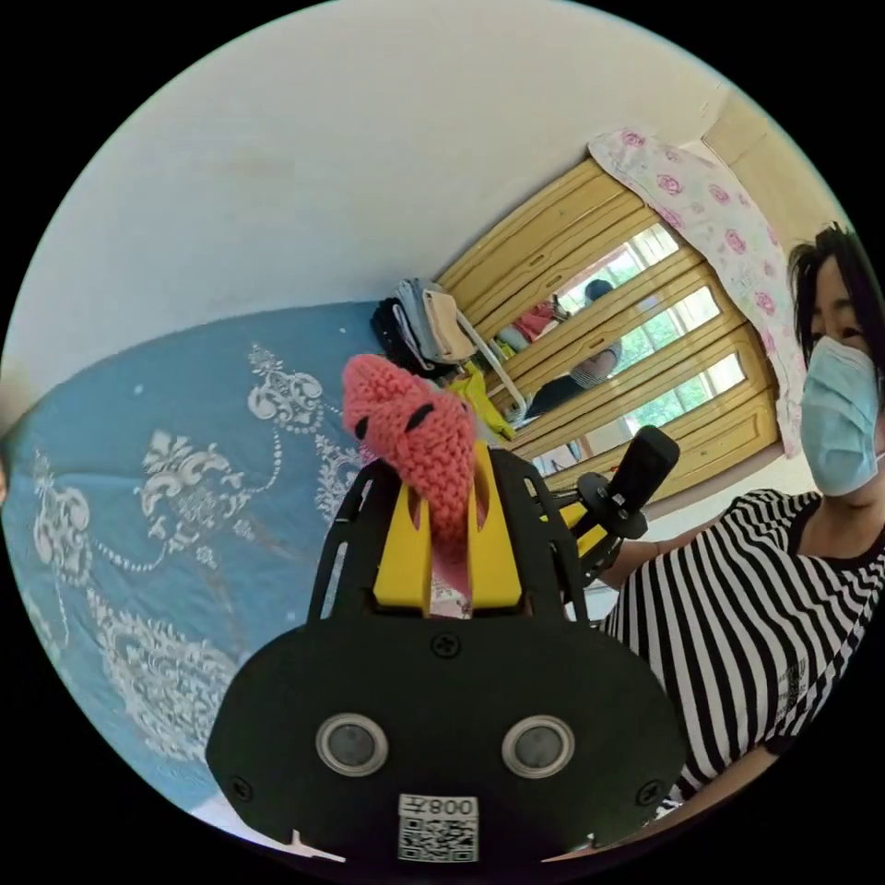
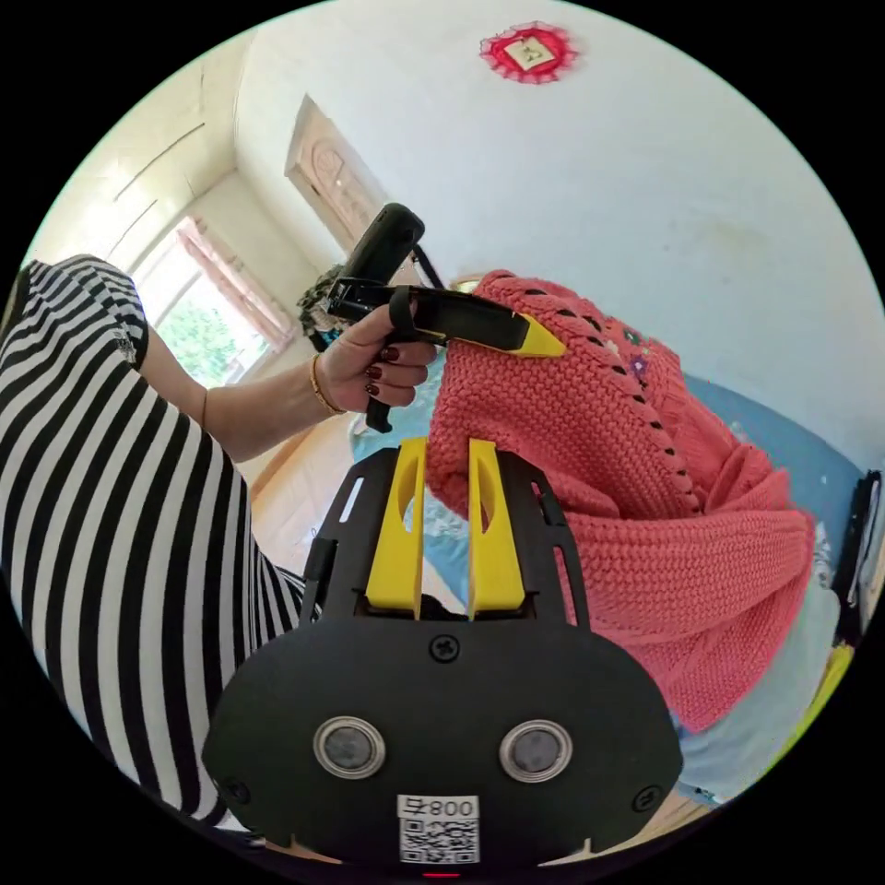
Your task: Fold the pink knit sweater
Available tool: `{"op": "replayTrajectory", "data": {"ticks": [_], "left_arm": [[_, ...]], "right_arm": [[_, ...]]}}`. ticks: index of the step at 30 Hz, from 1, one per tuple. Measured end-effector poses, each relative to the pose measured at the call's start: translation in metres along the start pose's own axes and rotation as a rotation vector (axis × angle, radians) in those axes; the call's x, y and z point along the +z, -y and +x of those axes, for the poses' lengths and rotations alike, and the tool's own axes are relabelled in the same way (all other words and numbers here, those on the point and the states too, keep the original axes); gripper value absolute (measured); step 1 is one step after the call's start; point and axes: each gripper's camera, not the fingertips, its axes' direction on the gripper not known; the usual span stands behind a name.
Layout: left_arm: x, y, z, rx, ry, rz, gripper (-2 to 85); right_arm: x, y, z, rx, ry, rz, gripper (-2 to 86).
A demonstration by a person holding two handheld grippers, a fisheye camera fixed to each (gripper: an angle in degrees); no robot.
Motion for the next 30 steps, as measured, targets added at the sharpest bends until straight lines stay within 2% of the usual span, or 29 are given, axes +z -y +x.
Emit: {"op": "replayTrajectory", "data": {"ticks": [4, 8, 13, 18, 20, 23, 26, 28, 30], "left_arm": [[-0.026, -0.075, -0.098, -0.225, 0.175, -0.066, 7.6], [-0.001, -0.162, -0.195, -0.4, 0.308, -0.313, 7.1], [-0.026, -0.224, -0.226, -0.448, 0.238, -0.215, 7.0], [-0.051, -0.256, -0.239, -0.433, 0.229, -0.162, 7.1], [-0.058, -0.264, -0.247, -0.436, 0.232, -0.145, 7.1], [-0.065, -0.277, -0.266, -0.47, 0.232, -0.132, 7.1], [-0.071, -0.288, -0.284, -0.5, 0.252, -0.138, 7.0], [-0.076, -0.294, -0.292, -0.51, 0.271, -0.144, 7.1], [-0.087, -0.303, -0.302, -0.526, 0.299, -0.145, 7.0]], "right_arm": [[0.089, 0.001, 0.034, 0.163, 0.093, -0.128, 5.8], [0.178, -0.003, 0.09, 0.295, -0.044, -0.324, 6.1], [0.235, 0.037, 0.16, 0.356, -0.232, -0.39, 7.4], [0.305, 0.109, 0.25, 0.288, -0.515, -0.457, 8.3], [0.332, 0.12, 0.284, 0.308, -0.538, -0.49, 9.0], [0.385, 0.116, 0.327, 0.398, -0.4, -0.609, 8.6], [0.412, 0.108, 0.318, 0.328, -0.444, -0.586, 4.9], [0.417, 0.102, 0.306, 0.284, -0.309, -0.612, 2.9], [0.405, 0.079, 0.267, 0.177, -0.087, -0.619, 2.0]]}}
